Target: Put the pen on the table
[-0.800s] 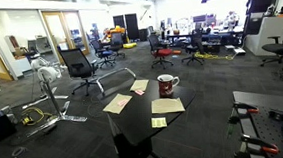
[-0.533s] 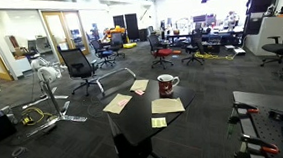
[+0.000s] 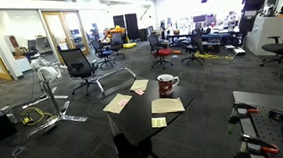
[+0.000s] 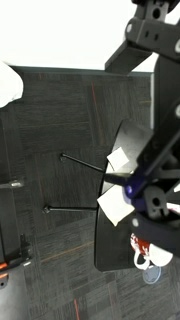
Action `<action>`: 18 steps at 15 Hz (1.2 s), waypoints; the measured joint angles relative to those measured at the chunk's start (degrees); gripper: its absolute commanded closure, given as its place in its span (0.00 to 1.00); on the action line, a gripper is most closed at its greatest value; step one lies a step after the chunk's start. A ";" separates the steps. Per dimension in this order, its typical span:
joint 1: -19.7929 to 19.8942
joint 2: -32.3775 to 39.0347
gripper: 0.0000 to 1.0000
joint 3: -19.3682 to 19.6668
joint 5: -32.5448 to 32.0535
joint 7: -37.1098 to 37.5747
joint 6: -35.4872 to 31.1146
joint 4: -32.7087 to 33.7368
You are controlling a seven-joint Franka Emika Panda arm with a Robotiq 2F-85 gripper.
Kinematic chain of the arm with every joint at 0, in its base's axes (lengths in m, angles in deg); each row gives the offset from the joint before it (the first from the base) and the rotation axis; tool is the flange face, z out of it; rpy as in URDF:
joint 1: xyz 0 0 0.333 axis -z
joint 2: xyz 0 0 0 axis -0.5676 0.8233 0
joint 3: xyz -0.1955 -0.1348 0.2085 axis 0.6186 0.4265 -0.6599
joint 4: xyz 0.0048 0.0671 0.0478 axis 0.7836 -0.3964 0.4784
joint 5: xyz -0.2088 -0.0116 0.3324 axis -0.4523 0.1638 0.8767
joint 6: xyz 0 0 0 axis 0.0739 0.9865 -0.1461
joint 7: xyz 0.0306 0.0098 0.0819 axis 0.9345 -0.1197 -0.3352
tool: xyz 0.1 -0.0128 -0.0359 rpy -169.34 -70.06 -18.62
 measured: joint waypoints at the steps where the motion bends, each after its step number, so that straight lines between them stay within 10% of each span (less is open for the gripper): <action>1: 0.58 -0.09 0.00 0.87 -1.40 -1.11 0.00 0.19; 18: 4.53 10.33 0.00 23.15 -15.00 -43.42 0.17 7.89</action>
